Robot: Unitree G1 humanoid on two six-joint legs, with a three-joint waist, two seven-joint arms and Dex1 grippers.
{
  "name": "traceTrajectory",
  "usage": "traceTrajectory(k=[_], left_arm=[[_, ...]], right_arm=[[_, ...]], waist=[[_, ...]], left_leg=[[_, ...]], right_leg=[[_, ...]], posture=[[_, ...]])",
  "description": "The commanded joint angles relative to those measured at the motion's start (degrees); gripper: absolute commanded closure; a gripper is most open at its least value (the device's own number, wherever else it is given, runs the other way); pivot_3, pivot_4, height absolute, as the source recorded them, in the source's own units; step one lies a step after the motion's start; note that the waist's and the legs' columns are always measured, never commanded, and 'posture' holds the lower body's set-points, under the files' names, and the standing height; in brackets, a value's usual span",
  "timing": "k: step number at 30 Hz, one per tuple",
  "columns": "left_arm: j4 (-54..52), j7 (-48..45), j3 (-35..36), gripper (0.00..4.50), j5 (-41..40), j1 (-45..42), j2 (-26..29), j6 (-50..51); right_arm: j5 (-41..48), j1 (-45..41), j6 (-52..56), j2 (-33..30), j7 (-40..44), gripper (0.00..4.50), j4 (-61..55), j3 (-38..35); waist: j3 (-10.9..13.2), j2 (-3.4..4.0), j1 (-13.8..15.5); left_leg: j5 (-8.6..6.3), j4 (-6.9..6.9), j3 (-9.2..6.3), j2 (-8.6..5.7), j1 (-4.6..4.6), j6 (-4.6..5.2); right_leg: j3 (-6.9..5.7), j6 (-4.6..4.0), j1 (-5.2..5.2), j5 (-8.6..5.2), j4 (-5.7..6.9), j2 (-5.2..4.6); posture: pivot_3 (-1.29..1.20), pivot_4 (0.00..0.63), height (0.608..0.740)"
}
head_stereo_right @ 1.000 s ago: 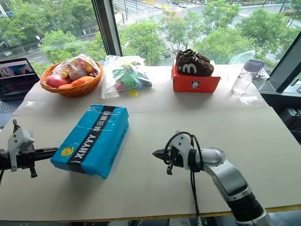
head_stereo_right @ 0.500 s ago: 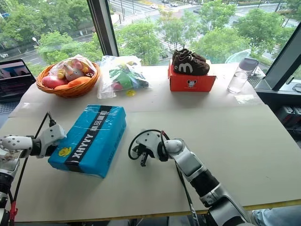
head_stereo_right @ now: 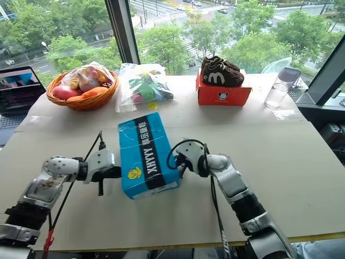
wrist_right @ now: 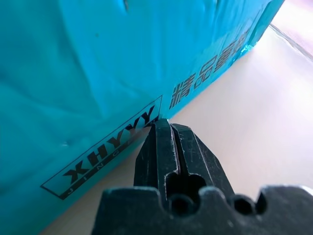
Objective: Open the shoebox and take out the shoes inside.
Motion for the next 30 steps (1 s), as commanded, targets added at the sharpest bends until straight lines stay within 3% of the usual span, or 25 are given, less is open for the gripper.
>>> traceTrajectory(k=[1,12,17,20,24,30], left_arm=[[1.3,0.4,-3.4,4.45,0.8,-3.5,-3.9,-2.9],[10.5,2.0,-2.5,4.45,2.4,-7.9,-6.4,-10.3],[5.2,2.0,3.2,4.45,-3.9,-2.3,-4.8,-7.5],[-4.1,3.2,10.5,4.45,-10.8,6.0,-2.6,-1.9],[-27.2,8.7,20.9,4.45,-24.0,24.4,-3.5,8.5],[-49.1,16.6,32.2,4.45,-40.6,38.3,-1.4,21.1]], right_arm=[[1.1,1.3,0.7,-1.8,0.9,4.50,-4.2,-1.8],[1.4,3.8,4.0,-2.9,1.1,4.50,-8.6,-2.5],[1.4,4.1,3.3,-3.6,1.6,4.50,-7.6,-3.0],[1.5,4.1,2.4,-4.8,2.2,4.50,-6.2,-3.9],[1.7,3.7,0.6,-7.2,3.7,4.50,-3.7,-4.9],[3.3,4.3,-0.7,-10.0,7.2,4.50,-3.3,-6.1]], waist=[[0.0,0.00,0.1],[0.0,0.01,-0.1],[0.0,0.01,-0.7],[0.0,0.01,-1.0],[0.0,0.03,-1.7],[0.1,0.00,0.0]], left_leg=[[-0.01,0.09,0.02,-0.01,0.02,0.02],[0.01,0.28,0.02,0.00,0.38,0.06],[0.01,0.26,0.02,0.01,0.34,0.06],[0.01,0.24,0.02,0.04,0.30,0.06],[-0.03,0.17,0.06,0.08,0.31,0.11],[-0.04,0.26,0.08,0.15,0.43,0.12]], right_leg=[[0.00,0.05,0.10,0.03,-0.01,0.00],[0.00,0.19,0.63,0.10,-0.07,0.01],[0.01,0.18,0.59,0.10,-0.10,0.01],[0.04,0.17,0.50,0.10,-0.11,0.02],[0.15,0.15,0.45,0.11,-0.18,0.01],[0.09,0.11,0.70,0.12,-0.18,0.02]], posture=[[0.00,0.150,0.740],[0.00,0.150,0.740],[0.00,0.150,0.740],[0.00,0.150,0.740],[0.00,0.150,0.740],[0.00,0.150,0.740]])
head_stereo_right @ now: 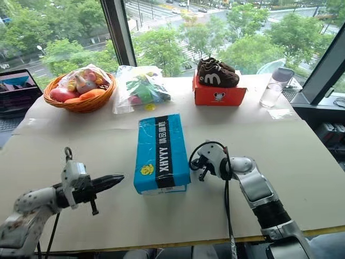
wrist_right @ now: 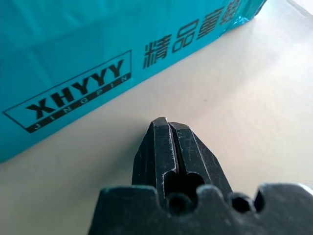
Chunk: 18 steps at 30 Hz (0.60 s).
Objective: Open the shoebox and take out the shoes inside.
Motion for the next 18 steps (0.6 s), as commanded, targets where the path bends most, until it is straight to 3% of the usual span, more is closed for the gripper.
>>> traceTrajectory(k=[1,7,18], left_arm=[[-10.1,3.5,7.8,4.45,-9.0,5.1,2.2,5.3],[-12.1,4.4,11.1,4.45,-10.6,10.5,2.6,5.6],[-10.2,7.3,4.9,4.45,-6.7,6.8,0.8,3.6]], right_arm=[[2.1,0.2,-1.7,-1.9,3.0,4.50,-1.7,-1.8],[4.8,-0.3,-0.9,-3.7,7.7,4.50,-5.6,-1.5],[13.9,-7.4,7.2,-2.0,8.9,4.50,-11.4,-4.9]], waist=[[0.0,0.02,0.2],[0.0,0.07,0.2],[0.0,0.06,0.6]], left_leg=[[0.00,0.00,0.00,-0.01,0.03,0.00],[0.00,-0.04,0.07,-0.01,-0.05,0.00],[-0.01,-0.05,0.11,0.01,-0.10,0.00]], right_leg=[[0.00,0.00,0.03,0.00,0.00,0.00],[0.02,-0.07,-0.04,-0.04,-0.02,0.01],[0.02,-0.08,-0.07,-0.03,-0.08,0.03]], posture=[[0.00,0.150,0.740],[0.00,0.150,0.740],[0.00,0.150,0.740]])
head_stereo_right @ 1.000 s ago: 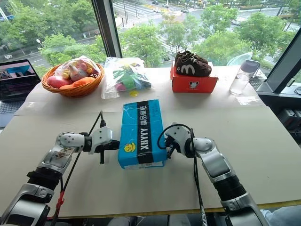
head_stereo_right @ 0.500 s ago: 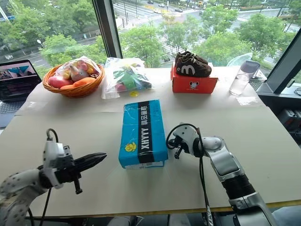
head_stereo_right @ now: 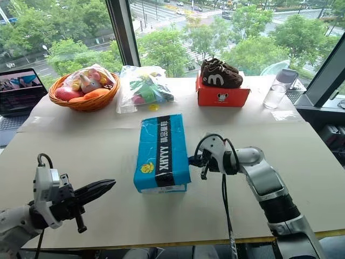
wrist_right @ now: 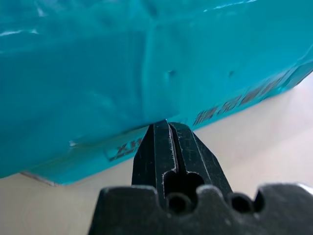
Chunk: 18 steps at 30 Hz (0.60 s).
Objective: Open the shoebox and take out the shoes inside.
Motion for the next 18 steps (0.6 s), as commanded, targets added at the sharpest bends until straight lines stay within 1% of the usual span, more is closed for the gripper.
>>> traceTrajectory(k=[1,5,11,14,18], left_arm=[[0.2,0.1,-0.6,4.45,0.8,-0.8,0.0,-1.8],[0.9,0.3,-1.6,4.45,1.6,-1.9,-0.1,-2.2],[0.9,0.9,-2.5,4.45,2.1,-2.7,-0.3,-2.3],[0.8,1.2,-2.8,4.45,2.0,-2.8,-0.4,-2.2],[0.4,1.5,-2.9,4.45,1.6,-2.8,-0.2,-1.9]], right_arm=[[3.5,-2.2,2.0,0.9,-0.3,4.50,-3.3,-2.2],[5.0,-3.0,3.4,1.6,-0.6,4.50,-3.7,-2.1],[4.8,-3.1,3.3,2.0,-1.0,4.50,-3.5,-0.9],[4.6,-4.6,3.4,2.9,-1.3,4.50,-2.8,-0.5],[5.4,-9.8,5.7,6.0,-3.0,4.50,-2.4,0.1]], waist=[[0.0,0.00,0.1],[0.0,0.00,0.2],[0.0,0.01,0.3],[0.0,0.01,0.2],[0.0,0.03,0.0]], left_leg=[[-0.01,0.00,0.00,0.00,-0.01,0.01],[-0.01,0.00,0.00,0.00,-0.02,0.01],[-0.01,-0.01,0.00,0.00,-0.02,0.01],[-0.01,-0.01,0.01,0.00,-0.02,0.01],[-0.01,-0.01,0.01,0.03,-0.01,0.01]], right_leg=[[0.00,0.00,0.00,0.00,-0.02,0.00],[0.00,0.00,0.00,0.00,-0.05,0.00],[0.00,0.00,-0.01,0.00,-0.04,0.00],[0.00,0.00,-0.02,0.00,-0.04,0.00],[0.00,-0.01,-0.04,0.01,-0.03,0.02]], posture=[[0.00,0.150,0.740],[0.00,0.150,0.740],[0.00,0.150,0.740],[0.00,0.150,0.740],[0.00,0.150,0.740]])
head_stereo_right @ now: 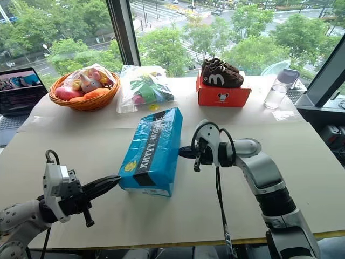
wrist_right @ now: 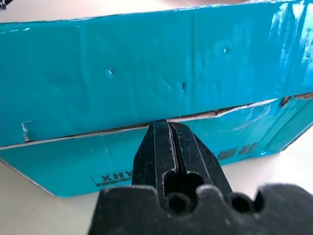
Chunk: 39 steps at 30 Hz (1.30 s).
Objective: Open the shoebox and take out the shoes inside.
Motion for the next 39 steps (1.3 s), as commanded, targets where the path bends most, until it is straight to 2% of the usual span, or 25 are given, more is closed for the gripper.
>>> traceTrajectory(k=[1,6,10,12,16,20,23,28,31,34,39], left_arm=[[-1.4,0.4,0.1,4.45,-0.7,-0.5,0.1,-0.8],[-3.4,-0.4,3.0,4.45,-5.2,1.3,2.0,1.4],[-3.2,-8.9,13.4,4.45,-11.3,8.1,9.0,4.9],[-3.4,-11.1,19.4,4.45,-16.8,10.1,11.3,6.9],[-4.4,-7.9,27.2,4.45,-26.2,6.5,14.8,8.3],[-3.9,-3.2,33.5,4.45,-36.2,1.8,18.1,8.9],[-2.9,-0.9,37.8,4.45,-41.2,0.7,19.6,10.2],[-0.6,-1.8,39.5,4.45,-36.9,1.5,20.4,12.0],[1.3,-3.3,38.9,4.45,-34.9,1.4,20.2,12.5],[5.5,-8.2,37.0,4.45,-26.4,3.3,20.8,11.8],[16.3,-17.3,34.8,4.45,-14.7,4.9,22.9,8.9]], right_arm=[[1.0,-5.8,1.6,2.5,-1.7,4.50,-1.1,0.3],[-0.8,-15.8,3.0,8.0,-3.2,4.50,1.3,4.6],[-3.7,-24.3,1.0,13.1,-3.4,4.50,6.6,8.8],[-6.0,-28.6,-1.9,17.9,-4.0,4.50,10.5,12.0],[-9.0,-35.8,-6.8,28.5,-7.3,4.50,19.6,13.8],[-9.9,-35.8,-8.6,31.6,-8.3,4.50,22.9,13.0],[-9.5,-31.7,-6.8,28.0,-7.1,4.50,20.5,11.5],[-8.3,-29.6,-4.1,20.8,-6.4,4.50,19.0,7.2],[-9.2,-28.7,-4.2,15.8,-5.9,4.50,20.3,5.6],[-8.7,-25.7,-3.2,9.3,-2.7,4.50,16.6,4.9],[-8.3,-21.8,0.8,4.8,1.2,4.50,5.6,9.7]], waist=[[0.0,0.01,0.0],[0.0,0.04,-0.4],[0.1,0.07,-1.2],[0.1,0.08,-1.2],[0.2,0.21,-1.7],[0.3,0.19,-1.5],[0.3,0.16,-1.2],[0.3,-0.01,-1.1],[0.4,0.16,-1.5],[0.4,0.16,-1.8],[0.6,0.33,-2.9]], left_leg=[[0.00,0.00,0.00,0.00,0.00,0.00],[0.00,-0.01,0.00,0.00,-0.03,0.00],[0.00,-0.10,0.00,0.09,-0.23,0.00],[0.00,-0.12,0.00,0.09,-0.32,0.00],[0.01,-0.16,0.01,0.20,-0.40,-0.02],[0.01,-0.20,0.00,0.31,-0.40,-0.05],[0.01,-0.16,0.01,0.29,-0.39,-0.13],[0.05,-0.14,0.03,0.29,-0.39,-0.19],[0.05,-0.18,0.08,0.44,-0.37,-0.19],[-0.01,-0.21,0.19,0.88,-0.37,-0.26],[-0.03,-0.26,0.31,1.12,-0.37,-0.25]], right_leg=[[0.00,0.00,0.00,0.00,0.00,0.01],[0.01,-0.01,-0.08,0.01,0.00,0.01],[0.07,-0.13,-0.50,0.05,0.08,0.12],[0.10,-0.15,-0.69,0.05,0.12,0.12],[0.13,-0.26,-0.90,0.10,0.19,0.23],[0.10,-0.33,-0.91,0.13,0.16,0.35],[0.12,-0.32,-0.88,0.13,0.11,0.35],[0.11,-0.39,-0.87,0.18,0.14,0.37],[0.15,-0.47,-0.90,0.22,0.14,0.56],[0.19,-0.74,-0.93,0.29,0.09,1.01],[0.21,-0.93,-1.03,0.28,0.12,1.22]], posture=[[0.00,0.150,0.740],[0.00,0.150,0.740],[0.00,0.150,0.740],[0.00,0.150,0.740],[0.00,0.150,0.740],[0.00,0.150,0.740],[0.00,0.150,0.740],[0.00,0.150,0.740],[0.00,0.150,0.740],[0.00,0.150,0.740],[0.00,0.150,0.740]])
